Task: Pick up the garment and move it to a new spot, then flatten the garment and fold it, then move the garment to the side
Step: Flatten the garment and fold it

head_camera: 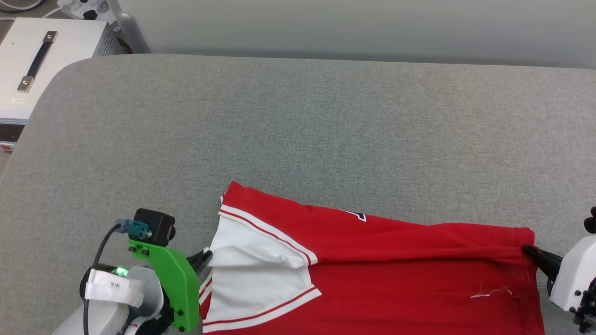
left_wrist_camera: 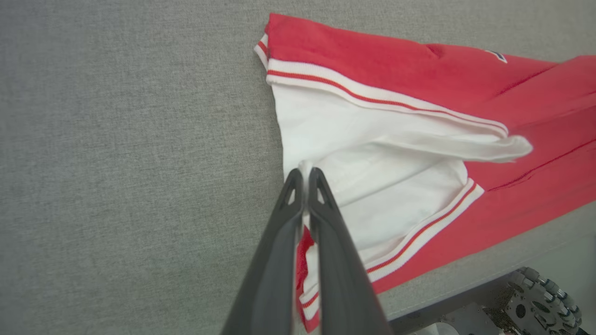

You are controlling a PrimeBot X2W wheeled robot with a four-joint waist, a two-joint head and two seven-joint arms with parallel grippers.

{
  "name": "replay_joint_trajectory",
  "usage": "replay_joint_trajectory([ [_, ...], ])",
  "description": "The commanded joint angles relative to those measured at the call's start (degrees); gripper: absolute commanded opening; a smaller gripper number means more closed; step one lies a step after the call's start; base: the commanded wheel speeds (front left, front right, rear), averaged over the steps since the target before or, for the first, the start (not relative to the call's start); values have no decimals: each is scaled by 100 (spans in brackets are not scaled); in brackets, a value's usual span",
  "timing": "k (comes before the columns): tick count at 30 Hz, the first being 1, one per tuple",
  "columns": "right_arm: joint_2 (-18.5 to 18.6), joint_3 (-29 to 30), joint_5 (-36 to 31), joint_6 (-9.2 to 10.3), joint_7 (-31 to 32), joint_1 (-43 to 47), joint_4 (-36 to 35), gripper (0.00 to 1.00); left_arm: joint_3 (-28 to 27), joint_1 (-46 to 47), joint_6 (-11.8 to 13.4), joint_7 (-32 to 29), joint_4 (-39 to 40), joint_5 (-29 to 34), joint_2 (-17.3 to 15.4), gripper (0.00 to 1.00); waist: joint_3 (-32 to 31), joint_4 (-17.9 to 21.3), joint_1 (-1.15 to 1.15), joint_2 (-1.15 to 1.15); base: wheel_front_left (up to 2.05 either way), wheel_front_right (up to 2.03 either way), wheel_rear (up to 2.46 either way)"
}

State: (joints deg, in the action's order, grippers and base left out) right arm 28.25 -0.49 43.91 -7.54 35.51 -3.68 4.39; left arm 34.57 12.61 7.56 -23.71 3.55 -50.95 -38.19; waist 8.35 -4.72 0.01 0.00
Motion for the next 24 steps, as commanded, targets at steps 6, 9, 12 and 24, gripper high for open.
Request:
replay_joint_trajectory([
  [6, 190, -156, -61, 5, 109, 311, -95, 0, 188, -225, -57, 120, -308, 90, 131, 0, 30, 5, -1, 0, 0, 0, 0],
  [9, 187, -226, -12, 5, 170, 384, -96, 0, 290, -290, -107, 132, -434, 102, 191, 0, 48, 22, -1, 0, 0, 0, 0],
  [12, 218, -274, -17, 5, 248, 433, -84, 0, 366, -318, -145, 148, -542, 136, 221, 0, 48, 27, -1, 0, 0, 0, 0],
  [24, 186, -512, -397, 5, 221, 455, 236, 49, 613, -211, -289, 346, -1131, 342, 476, 45, 130, 12, -1, 0, 0, 0, 0],
])
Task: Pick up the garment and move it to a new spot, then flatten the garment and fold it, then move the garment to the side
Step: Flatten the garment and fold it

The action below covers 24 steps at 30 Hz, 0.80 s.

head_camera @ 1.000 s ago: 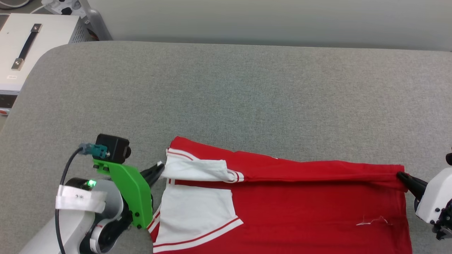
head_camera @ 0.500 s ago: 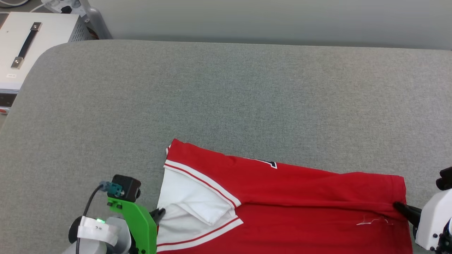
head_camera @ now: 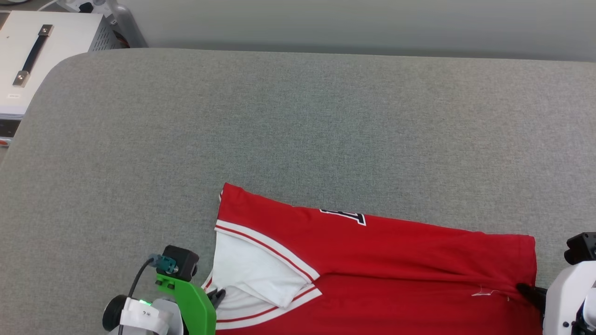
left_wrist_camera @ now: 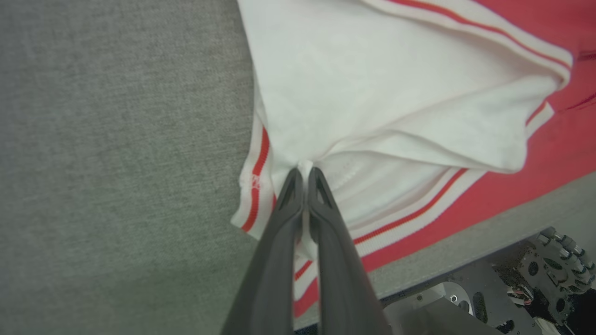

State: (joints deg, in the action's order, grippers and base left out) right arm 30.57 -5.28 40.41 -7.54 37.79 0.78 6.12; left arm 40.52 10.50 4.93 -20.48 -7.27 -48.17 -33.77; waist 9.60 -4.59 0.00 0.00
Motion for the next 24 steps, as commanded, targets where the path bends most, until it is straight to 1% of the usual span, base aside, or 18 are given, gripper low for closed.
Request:
replay_joint_trajectory([
  [1, -96, -23, -45, 5, -27, -11, 99, 100, 21, 29, -18, 104, -91, 116, 65, 100, 3, 1, 0, 0, 0, 0, 0],
  [4, -183, -20, -2, 5, -42, -42, 98, 100, 1, 76, -5, 299, -174, 166, 171, 100, -42, 3, 0, 0, 0, 0, 0],
  [8, -193, 27, 10, 5, -72, -25, -38, 100, -63, 100, 19, 542, -191, 223, 205, 100, -162, 16, 0, 0, 0, 0, 0],
  [11, -229, 158, 29, 5, -24, 32, -186, 100, -160, 97, 75, 804, -136, 269, 221, 100, -267, 16, 0, 0, 0, 0, 0],
  [15, -342, 431, 19, 5, 194, 161, -474, 100, -371, 57, 184, 1276, 15, 298, 260, 100, -365, 11, 0, 0, 0, 0, 0],
  [17, -443, 610, 0, 5, 333, 216, -645, 100, -524, 10, 252, 1616, 116, 306, 299, 100, -387, 11, 0, 0, 0, 0, 0],
  [21, -748, 1059, -132, 5, 693, 313, -839, 100, -740, -28, 293, 2577, 217, 580, 367, 100, -354, 14, 0, 0, 0, 0, 0],
  [22, -859, 1241, -232, 5, 803, 318, -838, 100, -812, -33, 294, 2882, 234, 620, 439, 100, -331, 13, 0, 0, 0, 0, 0],
  [24, -1027, 1516, -474, 5, 1031, 322, -829, 100, -963, -32, 313, 3304, 265, 677, 603, 100, -279, -4, 0, 0, 0, 0, 0],
])
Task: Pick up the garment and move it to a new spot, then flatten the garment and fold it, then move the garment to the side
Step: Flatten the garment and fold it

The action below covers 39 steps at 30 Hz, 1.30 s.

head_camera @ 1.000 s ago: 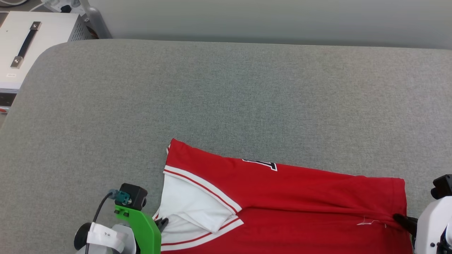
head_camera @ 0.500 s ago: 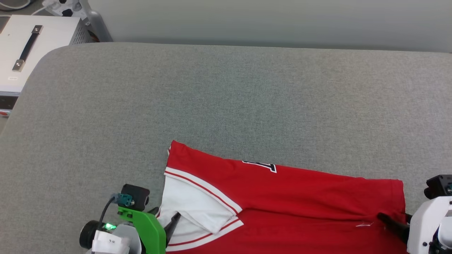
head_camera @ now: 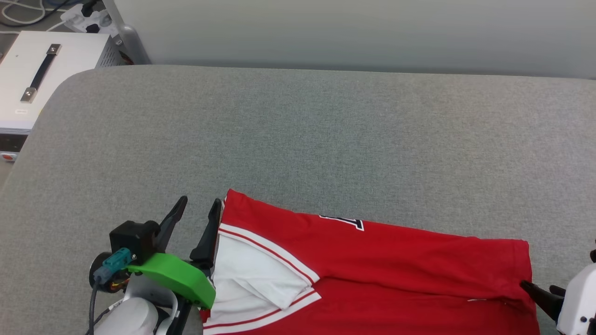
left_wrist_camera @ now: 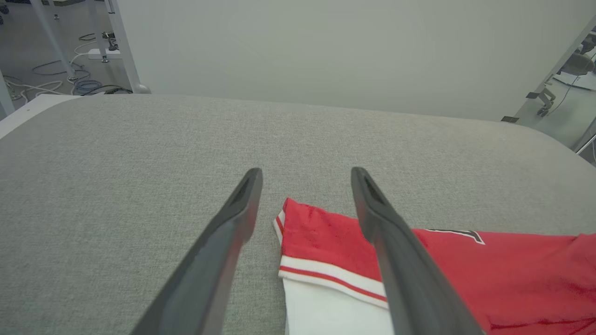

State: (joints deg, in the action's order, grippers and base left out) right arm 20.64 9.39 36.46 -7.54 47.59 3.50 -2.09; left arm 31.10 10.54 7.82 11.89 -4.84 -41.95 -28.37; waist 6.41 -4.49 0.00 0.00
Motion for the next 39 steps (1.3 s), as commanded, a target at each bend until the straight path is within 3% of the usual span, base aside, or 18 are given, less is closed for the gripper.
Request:
replay_joint_trajectory([
  [1, -103, 160, -183, 5, 146, 47, -3, 100, -66, -20, 14, 167, 43, 143, 113, 100, 67, -22, 0, 0, 0, 0, 0],
  [7, -653, 753, -468, 5, 519, -176, 22, 100, -1008, -43, 64, 307, 591, 1379, 637, 100, 243, -76, 0, 0, 0, 0, 0],
  [14, -854, 1005, -504, 5, 536, -393, 224, 100, -2041, -456, -395, 309, 1160, 2803, 1367, 100, 384, -111, 0, 0, 0, 0, 0],
  [21, -885, 1090, -546, 5, 504, -461, 696, 100, -2575, -618, -1025, 310, 1169, 3297, 1903, 100, 471, -156, 0, 0, 0, 0, 0],
  [25, -920, 968, -509, 5, 487, -468, 936, 100, -2779, -602, -1243, 310, 1129, 3445, 2072, 100, 500, -164, 0, 0, 0, 0, 0],
  [39, -1091, 256, -179, 5, 390, -455, 1125, 100, -3016, -582, -1493, 310, 988, 3678, 2259, 100, 426, -116, 0, 0, 0, 0, 0],
])
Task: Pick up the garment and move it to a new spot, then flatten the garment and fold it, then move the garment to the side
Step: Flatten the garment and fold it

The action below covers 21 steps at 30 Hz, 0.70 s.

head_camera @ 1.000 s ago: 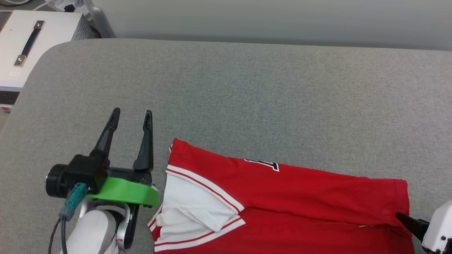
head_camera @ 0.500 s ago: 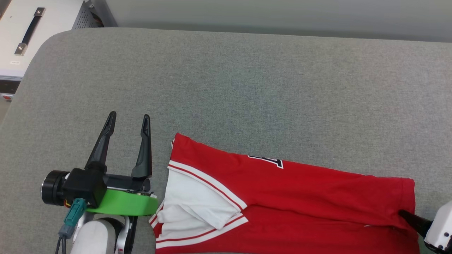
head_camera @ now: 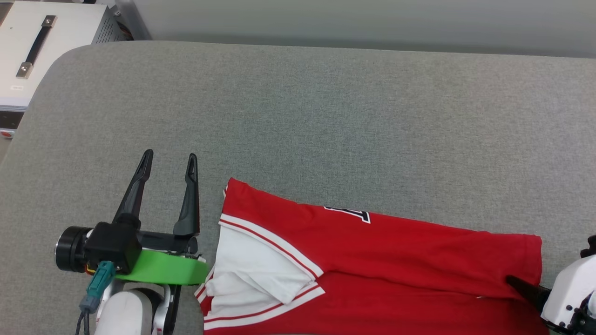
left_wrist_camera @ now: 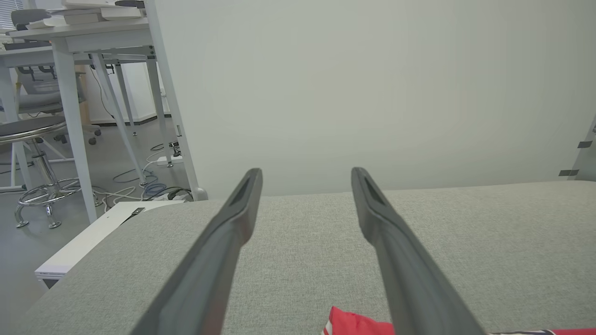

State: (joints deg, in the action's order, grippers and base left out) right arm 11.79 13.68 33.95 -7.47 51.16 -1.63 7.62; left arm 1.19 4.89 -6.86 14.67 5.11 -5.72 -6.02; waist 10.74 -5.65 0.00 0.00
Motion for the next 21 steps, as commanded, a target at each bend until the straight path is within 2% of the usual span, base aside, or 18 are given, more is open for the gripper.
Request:
replay_joint_trajectory([
  [1, -209, -200, 94, -2, 26, 56, 158, 100, -32, -18, -30, 32, -10, 58, 29, 100, -13, -1, 0, 0, 0, 0, 0],
  [11, -257, -547, 216, -2, -104, -6, 349, 100, -49, -35, -56, 32, -70, 58, 83, 100, -26, -15, 0, 0, 0, 0, 0],
  [12, -249, -574, 225, -2, -116, -12, 376, 86, -52, -37, -57, 32, -75, 58, 86, 100, -25, -17, 0, 0, 0, 0, 0],
  [13, -240, -594, 231, -2, -127, -18, 396, 47, -56, -39, -58, 32, -78, 57, 87, 100, -21, -18, 0, 0, 0, 0, 0],
  [14, -230, -613, 241, -2, -145, -25, 422, 31, -60, -39, -59, 32, -84, 56, 89, 100, -18, -21, 0, 0, 0, 0, 0],
  [15, -222, -627, 253, -2, -160, -29, 447, 8, -63, -39, -59, 32, -89, 57, 90, 100, -20, -22, 0, 0, 0, 0, 0],
  [16, -209, -646, 271, -2, -180, -30, 480, 0, -61, -43, -60, 32, -96, 58, 88, 100, -29, -23, 0, 0, 0, 0, 0],
  [21, -98, -719, 327, -2, -392, -30, 571, 0, -46, -79, -61, 32, -123, 35, 48, 100, -86, -12, 0, 0, 0, 0, 0],
])
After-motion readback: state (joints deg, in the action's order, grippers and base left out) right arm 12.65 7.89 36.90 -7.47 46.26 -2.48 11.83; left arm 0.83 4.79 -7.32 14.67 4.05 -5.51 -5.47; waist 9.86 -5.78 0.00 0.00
